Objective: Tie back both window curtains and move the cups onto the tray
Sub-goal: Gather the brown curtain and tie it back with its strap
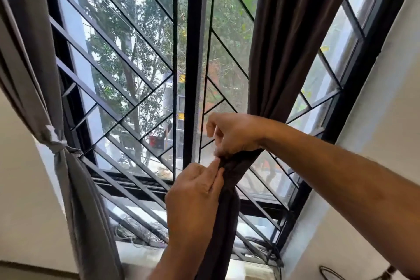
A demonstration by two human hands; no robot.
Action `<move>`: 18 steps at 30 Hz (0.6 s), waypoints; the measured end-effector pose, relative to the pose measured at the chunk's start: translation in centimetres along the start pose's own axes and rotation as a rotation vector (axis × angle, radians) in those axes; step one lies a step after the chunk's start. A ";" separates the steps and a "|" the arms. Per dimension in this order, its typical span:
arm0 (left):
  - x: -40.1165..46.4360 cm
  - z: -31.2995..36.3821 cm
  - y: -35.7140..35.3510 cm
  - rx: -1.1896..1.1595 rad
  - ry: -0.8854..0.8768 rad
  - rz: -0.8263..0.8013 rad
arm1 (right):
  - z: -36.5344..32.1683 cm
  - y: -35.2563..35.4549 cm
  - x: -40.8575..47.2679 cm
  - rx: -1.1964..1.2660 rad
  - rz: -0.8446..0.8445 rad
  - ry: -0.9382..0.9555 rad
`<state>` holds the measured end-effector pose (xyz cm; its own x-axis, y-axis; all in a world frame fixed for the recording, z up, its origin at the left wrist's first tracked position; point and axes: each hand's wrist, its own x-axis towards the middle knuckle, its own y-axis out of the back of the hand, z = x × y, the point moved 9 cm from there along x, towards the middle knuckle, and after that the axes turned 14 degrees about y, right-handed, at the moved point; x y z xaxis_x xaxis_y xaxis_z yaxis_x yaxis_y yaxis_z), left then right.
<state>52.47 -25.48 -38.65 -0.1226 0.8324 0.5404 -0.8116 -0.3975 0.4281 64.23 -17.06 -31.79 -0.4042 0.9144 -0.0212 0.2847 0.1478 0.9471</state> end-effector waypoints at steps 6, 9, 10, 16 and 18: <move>1.0 0.0 -1.2 0.173 -0.088 -0.079 | -2.1 -1.2 -1.4 -0.030 -0.108 0.153; 1.7 -1.8 -2.6 0.139 0.055 -0.285 | -2.9 -1.2 -2.2 -0.273 -0.072 0.287; 1.8 -3.4 -3.5 0.022 0.203 -0.399 | -3.1 -1.4 -2.5 -0.328 -0.049 0.333; -2.3 -5.2 -8.6 -1.475 0.999 -0.891 | -3.4 -0.4 -4.9 -0.411 0.121 0.467; -2.8 -4.7 -9.2 -1.574 0.997 -0.971 | -3.4 0.2 -5.5 -0.356 0.122 0.462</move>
<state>57.65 -22.37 -47.51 0.7805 0.6102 -0.1357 -0.4059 0.3296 -0.8524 63.54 -23.38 -30.37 -0.7459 0.6464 0.1608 0.0766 -0.1565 0.9847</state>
